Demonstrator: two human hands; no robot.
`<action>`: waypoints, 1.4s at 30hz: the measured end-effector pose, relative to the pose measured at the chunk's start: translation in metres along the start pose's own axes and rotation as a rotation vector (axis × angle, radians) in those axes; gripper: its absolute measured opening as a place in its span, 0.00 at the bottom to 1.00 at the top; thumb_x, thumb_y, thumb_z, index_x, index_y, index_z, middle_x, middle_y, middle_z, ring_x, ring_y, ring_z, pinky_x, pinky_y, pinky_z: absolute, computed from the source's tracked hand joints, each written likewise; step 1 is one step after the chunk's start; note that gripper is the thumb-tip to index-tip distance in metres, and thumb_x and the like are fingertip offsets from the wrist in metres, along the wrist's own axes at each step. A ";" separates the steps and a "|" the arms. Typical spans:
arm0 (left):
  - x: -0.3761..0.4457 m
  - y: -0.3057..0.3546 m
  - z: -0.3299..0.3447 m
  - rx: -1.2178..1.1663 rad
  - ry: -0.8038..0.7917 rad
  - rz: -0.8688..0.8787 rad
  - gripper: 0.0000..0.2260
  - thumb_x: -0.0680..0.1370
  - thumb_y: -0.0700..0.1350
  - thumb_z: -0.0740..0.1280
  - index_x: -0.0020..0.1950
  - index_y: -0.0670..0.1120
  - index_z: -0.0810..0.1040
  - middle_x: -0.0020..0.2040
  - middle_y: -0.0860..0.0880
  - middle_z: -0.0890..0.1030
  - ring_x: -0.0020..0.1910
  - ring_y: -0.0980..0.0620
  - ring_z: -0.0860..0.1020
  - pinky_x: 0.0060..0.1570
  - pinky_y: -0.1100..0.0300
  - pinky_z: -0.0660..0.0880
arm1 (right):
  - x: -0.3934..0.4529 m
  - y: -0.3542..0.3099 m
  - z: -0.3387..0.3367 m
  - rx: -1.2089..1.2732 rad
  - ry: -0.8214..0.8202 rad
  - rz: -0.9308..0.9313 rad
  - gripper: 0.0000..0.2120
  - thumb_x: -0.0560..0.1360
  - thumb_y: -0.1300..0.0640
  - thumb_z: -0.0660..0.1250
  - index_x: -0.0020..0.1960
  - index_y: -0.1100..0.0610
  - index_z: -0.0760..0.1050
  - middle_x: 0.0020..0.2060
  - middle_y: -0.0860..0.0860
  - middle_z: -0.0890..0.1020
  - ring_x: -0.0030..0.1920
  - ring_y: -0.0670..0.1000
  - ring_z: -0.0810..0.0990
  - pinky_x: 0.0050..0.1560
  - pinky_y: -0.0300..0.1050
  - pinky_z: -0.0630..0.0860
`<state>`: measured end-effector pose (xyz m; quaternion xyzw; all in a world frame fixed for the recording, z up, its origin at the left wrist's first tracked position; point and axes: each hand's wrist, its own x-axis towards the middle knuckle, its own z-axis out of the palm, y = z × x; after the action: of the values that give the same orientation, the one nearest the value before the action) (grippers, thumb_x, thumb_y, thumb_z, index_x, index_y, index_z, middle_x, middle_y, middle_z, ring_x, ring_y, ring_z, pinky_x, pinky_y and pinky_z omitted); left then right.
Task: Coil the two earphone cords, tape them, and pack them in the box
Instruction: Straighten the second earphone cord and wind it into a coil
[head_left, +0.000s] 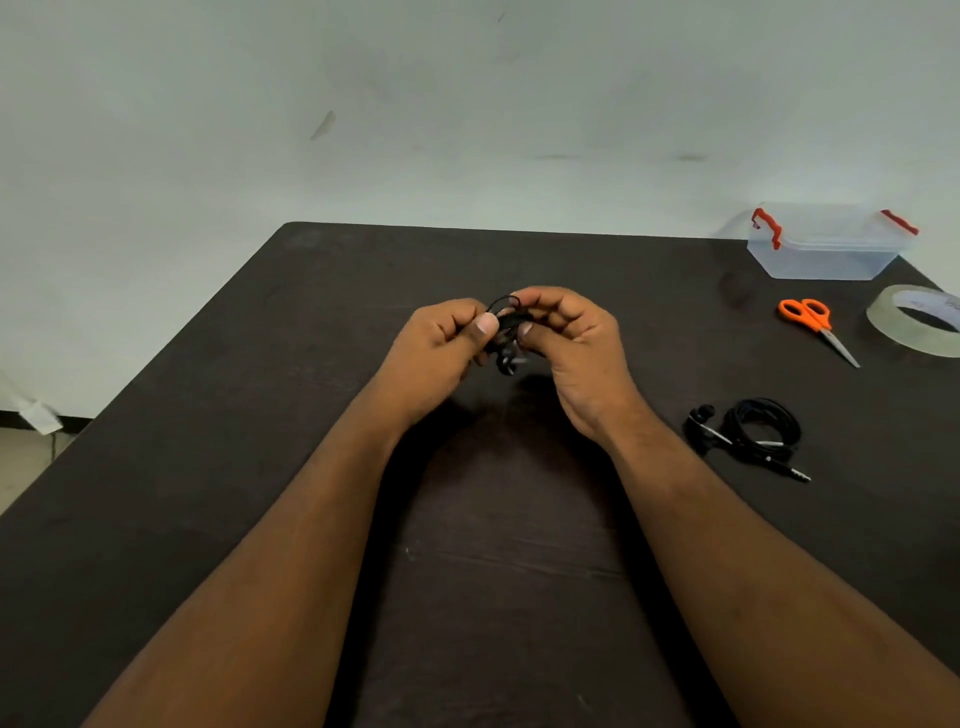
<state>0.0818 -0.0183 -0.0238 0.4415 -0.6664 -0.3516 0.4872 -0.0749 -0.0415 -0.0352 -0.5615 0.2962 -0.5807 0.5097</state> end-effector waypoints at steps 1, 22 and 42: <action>0.000 -0.001 -0.002 0.123 0.023 0.056 0.12 0.81 0.43 0.61 0.38 0.48 0.74 0.29 0.58 0.74 0.25 0.61 0.68 0.28 0.69 0.63 | 0.000 -0.001 -0.002 -0.024 -0.040 0.006 0.16 0.71 0.77 0.63 0.49 0.58 0.79 0.42 0.49 0.85 0.47 0.48 0.82 0.51 0.43 0.78; 0.002 0.002 0.001 0.293 0.241 0.295 0.09 0.79 0.41 0.63 0.48 0.38 0.81 0.35 0.62 0.75 0.35 0.67 0.74 0.38 0.75 0.65 | 0.004 0.009 -0.012 -0.670 0.047 -0.248 0.13 0.70 0.69 0.70 0.51 0.55 0.82 0.43 0.45 0.82 0.45 0.44 0.80 0.49 0.37 0.76; 0.002 0.002 0.010 -0.422 0.102 -0.531 0.15 0.83 0.48 0.57 0.43 0.43 0.77 0.29 0.51 0.66 0.21 0.58 0.57 0.19 0.69 0.54 | 0.009 0.004 -0.022 -0.974 -0.019 -0.172 0.16 0.69 0.63 0.73 0.54 0.50 0.82 0.40 0.42 0.71 0.44 0.44 0.73 0.49 0.39 0.71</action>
<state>0.0711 -0.0191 -0.0244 0.5062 -0.4154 -0.5738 0.4919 -0.0934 -0.0563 -0.0403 -0.7622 0.4810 -0.4096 0.1410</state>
